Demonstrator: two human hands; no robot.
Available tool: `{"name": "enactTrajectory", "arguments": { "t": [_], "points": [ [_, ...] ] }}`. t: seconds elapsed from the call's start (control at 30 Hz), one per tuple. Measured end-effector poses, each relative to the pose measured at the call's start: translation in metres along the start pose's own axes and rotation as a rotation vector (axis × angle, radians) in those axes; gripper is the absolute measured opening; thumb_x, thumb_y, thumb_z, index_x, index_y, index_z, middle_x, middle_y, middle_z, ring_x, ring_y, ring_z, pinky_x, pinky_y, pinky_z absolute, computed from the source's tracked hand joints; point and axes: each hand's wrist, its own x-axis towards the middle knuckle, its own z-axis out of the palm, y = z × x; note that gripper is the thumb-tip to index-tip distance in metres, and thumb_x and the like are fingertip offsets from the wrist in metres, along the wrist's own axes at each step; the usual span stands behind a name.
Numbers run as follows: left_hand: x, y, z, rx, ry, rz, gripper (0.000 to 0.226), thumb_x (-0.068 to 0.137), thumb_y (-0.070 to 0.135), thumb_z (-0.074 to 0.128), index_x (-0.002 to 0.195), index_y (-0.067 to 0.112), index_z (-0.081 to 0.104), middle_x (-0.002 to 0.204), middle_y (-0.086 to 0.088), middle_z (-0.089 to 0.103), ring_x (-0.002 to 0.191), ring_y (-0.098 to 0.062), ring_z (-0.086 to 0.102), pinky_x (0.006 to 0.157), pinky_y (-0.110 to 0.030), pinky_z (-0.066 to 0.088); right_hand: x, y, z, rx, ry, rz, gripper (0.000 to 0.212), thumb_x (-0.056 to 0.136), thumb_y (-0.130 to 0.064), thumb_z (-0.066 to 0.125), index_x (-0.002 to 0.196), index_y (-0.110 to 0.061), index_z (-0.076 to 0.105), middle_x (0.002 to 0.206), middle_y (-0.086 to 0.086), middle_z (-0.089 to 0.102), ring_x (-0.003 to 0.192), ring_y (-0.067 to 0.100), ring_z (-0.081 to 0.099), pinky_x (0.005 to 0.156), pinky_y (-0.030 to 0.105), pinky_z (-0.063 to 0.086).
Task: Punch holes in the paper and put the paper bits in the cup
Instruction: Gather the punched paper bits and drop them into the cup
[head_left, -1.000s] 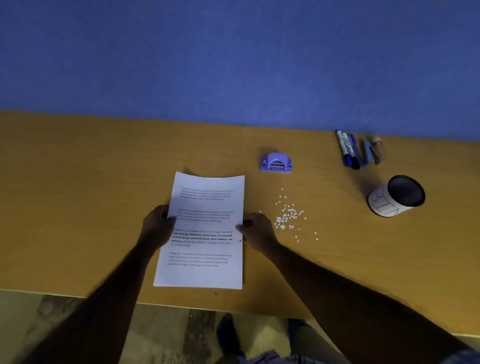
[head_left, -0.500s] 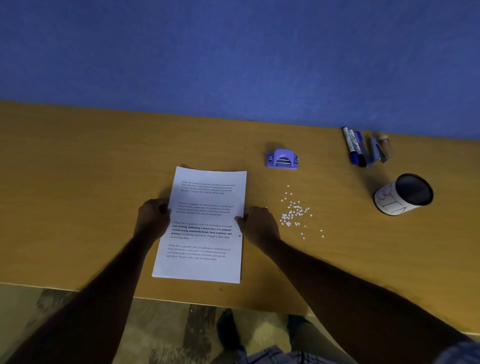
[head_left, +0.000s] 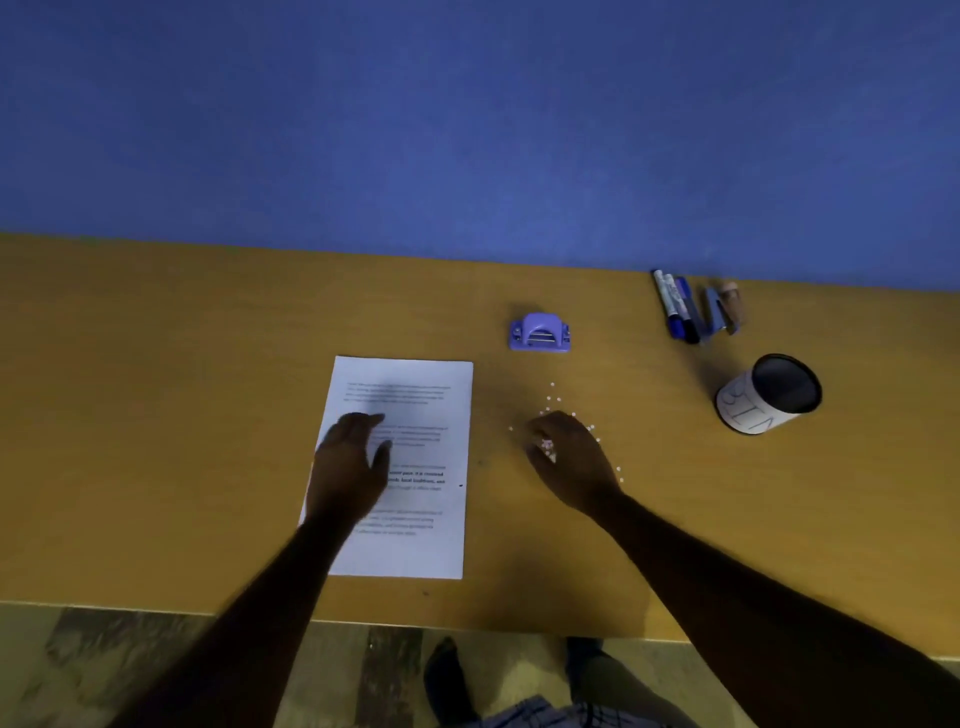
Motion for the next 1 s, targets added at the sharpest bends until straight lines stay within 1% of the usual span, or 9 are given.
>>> {"name": "enactTrajectory", "arguments": {
  "t": [0.13,0.27,0.37,0.4,0.47,0.57,0.7,0.83,1.0],
  "points": [
    [-0.022,0.043,0.030,-0.021,-0.053,0.119,0.041,0.088,0.026,0.069,0.125,0.009,0.061,0.129,-0.012,0.063,0.122,-0.029,0.058,0.104,-0.042,0.045,-0.019,0.032,-0.019,-0.056,0.048,0.071,0.042,0.088,-0.021,0.067,0.128,-0.009,0.058,0.131,0.010,0.059,0.122,0.026,0.051,0.101,0.025,0.036],
    [-0.045,0.073,0.066,0.073,-0.189,0.209,0.057,0.089,0.039,0.061,0.139,0.013,0.052,0.148,-0.009,0.049,0.140,-0.027,0.043,0.115,-0.045,0.033,-0.021,0.055,-0.028,-0.102,-0.008,0.106,0.056,0.088,-0.021,0.066,0.139,-0.007,0.047,0.146,0.012,0.047,0.137,0.027,0.041,0.111,0.023,0.024],
    [-0.045,0.091,0.090,0.172,-0.282,0.223,0.078,0.089,0.052,0.052,0.150,0.006,0.034,0.162,-0.013,0.026,0.151,-0.030,0.022,0.122,-0.049,0.015,-0.010,0.067,-0.031,-0.157,-0.071,0.090,0.065,0.092,-0.025,0.062,0.147,-0.005,0.033,0.156,0.013,0.032,0.145,0.024,0.029,0.112,0.019,0.013],
    [-0.043,0.096,0.097,0.221,-0.310,0.224,0.086,0.089,0.058,0.046,0.154,0.005,0.025,0.164,-0.013,0.017,0.153,-0.030,0.013,0.123,-0.049,0.008,-0.004,0.070,-0.034,-0.175,-0.096,0.079,0.068,0.093,-0.027,0.060,0.149,-0.005,0.029,0.158,0.012,0.028,0.147,0.023,0.025,0.113,0.018,0.011],
    [-0.035,0.106,0.107,0.290,-0.323,0.222,0.098,0.086,0.069,0.039,0.156,0.005,0.014,0.166,-0.014,0.008,0.154,-0.032,0.006,0.124,-0.051,0.002,0.010,0.076,-0.037,-0.214,-0.125,0.011,0.068,0.095,-0.030,0.057,0.150,-0.004,0.026,0.159,0.012,0.023,0.148,0.022,0.022,0.116,0.021,0.013],
    [-0.023,0.116,0.119,0.336,-0.326,0.210,0.111,0.079,0.081,0.035,0.156,0.005,0.014,0.166,-0.015,0.006,0.153,-0.032,0.005,0.123,-0.053,0.003,0.037,0.076,-0.038,-0.222,-0.170,-0.049,0.069,0.096,-0.031,0.055,0.152,-0.006,0.021,0.162,0.010,0.017,0.149,0.022,0.017,0.117,0.025,0.014],
    [-0.011,0.123,0.131,0.368,-0.349,0.175,0.122,0.072,0.092,0.017,0.157,0.007,0.004,0.166,-0.015,-0.005,0.154,-0.032,-0.004,0.123,-0.051,0.002,0.066,0.074,-0.030,-0.294,-0.245,-0.108,0.068,0.098,-0.032,0.049,0.153,-0.009,0.018,0.163,0.010,0.014,0.150,0.021,0.012,0.116,0.026,0.011],
    [-0.016,0.126,0.135,0.337,-0.327,0.177,0.117,0.075,0.091,0.012,0.157,0.006,0.006,0.166,-0.015,-0.004,0.154,-0.032,-0.003,0.124,-0.049,0.001,0.060,0.076,-0.019,-0.399,-0.288,-0.218,0.063,0.100,-0.037,0.039,0.153,-0.010,0.019,0.163,0.011,0.011,0.151,0.025,0.009,0.121,0.040,0.013],
    [-0.021,0.127,0.137,0.288,-0.344,0.229,0.109,0.082,0.085,0.020,0.156,0.005,0.014,0.166,-0.016,0.003,0.154,-0.033,0.002,0.123,-0.054,0.010,0.031,0.084,-0.017,-0.423,-0.349,-0.373,0.071,0.098,-0.044,0.036,0.155,-0.012,0.010,0.164,0.008,-0.001,0.151,0.021,-0.002,0.122,0.038,0.004]
  ]
}}
